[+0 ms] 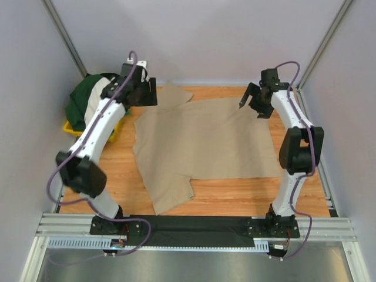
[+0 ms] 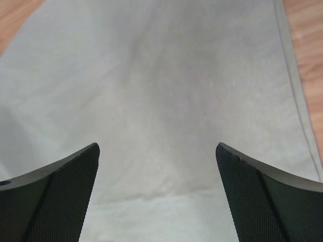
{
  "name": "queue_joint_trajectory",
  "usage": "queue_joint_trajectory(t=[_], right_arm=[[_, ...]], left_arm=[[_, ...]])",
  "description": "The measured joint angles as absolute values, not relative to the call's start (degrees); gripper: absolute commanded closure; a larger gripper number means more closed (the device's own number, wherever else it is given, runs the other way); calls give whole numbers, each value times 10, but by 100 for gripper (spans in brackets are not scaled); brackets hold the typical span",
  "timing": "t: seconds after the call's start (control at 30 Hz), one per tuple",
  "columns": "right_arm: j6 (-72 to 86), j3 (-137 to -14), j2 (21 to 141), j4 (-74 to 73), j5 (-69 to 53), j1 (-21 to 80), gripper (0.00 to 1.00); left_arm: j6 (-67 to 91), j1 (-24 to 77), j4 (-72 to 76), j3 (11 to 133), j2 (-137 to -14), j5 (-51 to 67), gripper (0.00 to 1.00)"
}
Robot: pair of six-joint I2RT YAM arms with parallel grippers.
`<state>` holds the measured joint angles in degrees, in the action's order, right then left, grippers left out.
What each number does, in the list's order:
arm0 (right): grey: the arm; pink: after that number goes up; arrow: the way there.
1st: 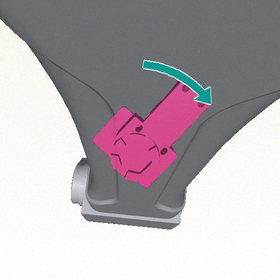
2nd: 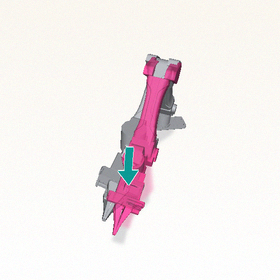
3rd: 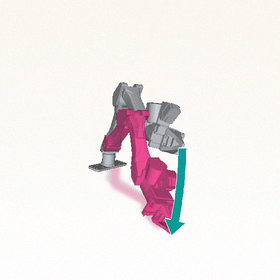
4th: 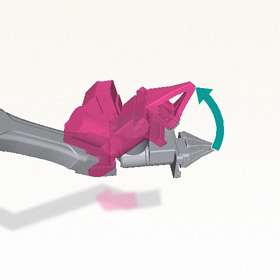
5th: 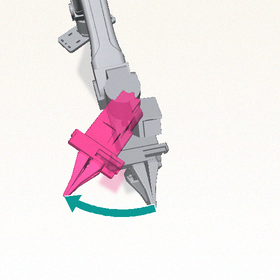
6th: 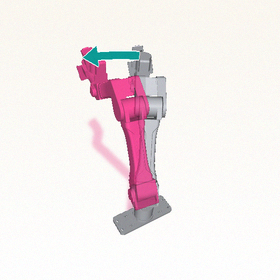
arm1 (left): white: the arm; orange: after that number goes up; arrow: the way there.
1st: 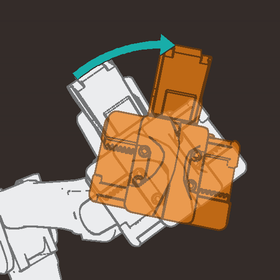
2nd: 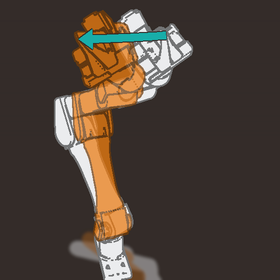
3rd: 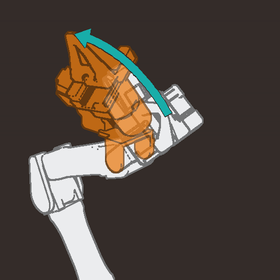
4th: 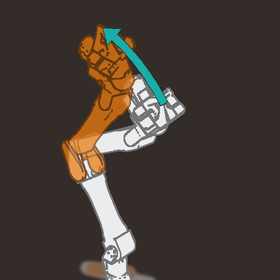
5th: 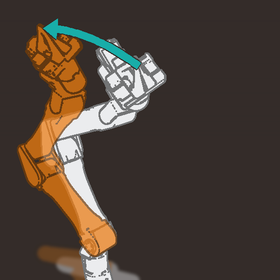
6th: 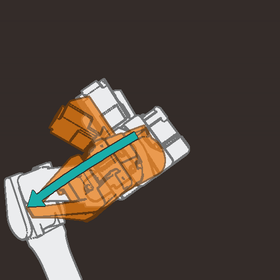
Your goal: Fold and stack the t-shirts
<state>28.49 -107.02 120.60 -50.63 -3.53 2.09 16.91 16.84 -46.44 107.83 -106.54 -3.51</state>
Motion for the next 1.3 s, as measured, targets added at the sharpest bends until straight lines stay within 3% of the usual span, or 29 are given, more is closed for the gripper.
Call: queue_joint_trajectory(t=[0.2, 0.4, 0.6, 0.83, 1.0, 1.03, 1.13, 1.17, 1.3], right_arm=[[288, -879, 909, -468, -11, 58, 1], [318, -632, 657, -455, 4, 44, 0], [350, -470, 552, -486, -4, 43, 0], [379, -446, 502, -491, 6, 35, 0], [382, -407, 529, -480, -13, -11, 0], [381, -399, 531, -477, -20, -29, 0], [380, -384, 530, -472, -29, -77, 0], [379, -382, 530, -470, -32, -89, 2], [377, -366, 532, -449, -48, -147, 8]], left_arm=[[221, 243, -436, 761, -760, -60, 38], [324, 397, -470, 487, -666, -57, 39], [455, 511, -522, 383, -552, -57, 39], [571, 562, -462, 242, -500, -11, 39], [616, 566, -398, 216, -484, 12, 41], [621, 567, -383, 213, -486, 15, 43], [634, 568, -349, 209, -503, 15, 69], [635, 568, -342, 209, -512, 16, 84], [629, 569, -335, 210, -520, 2, 98]])
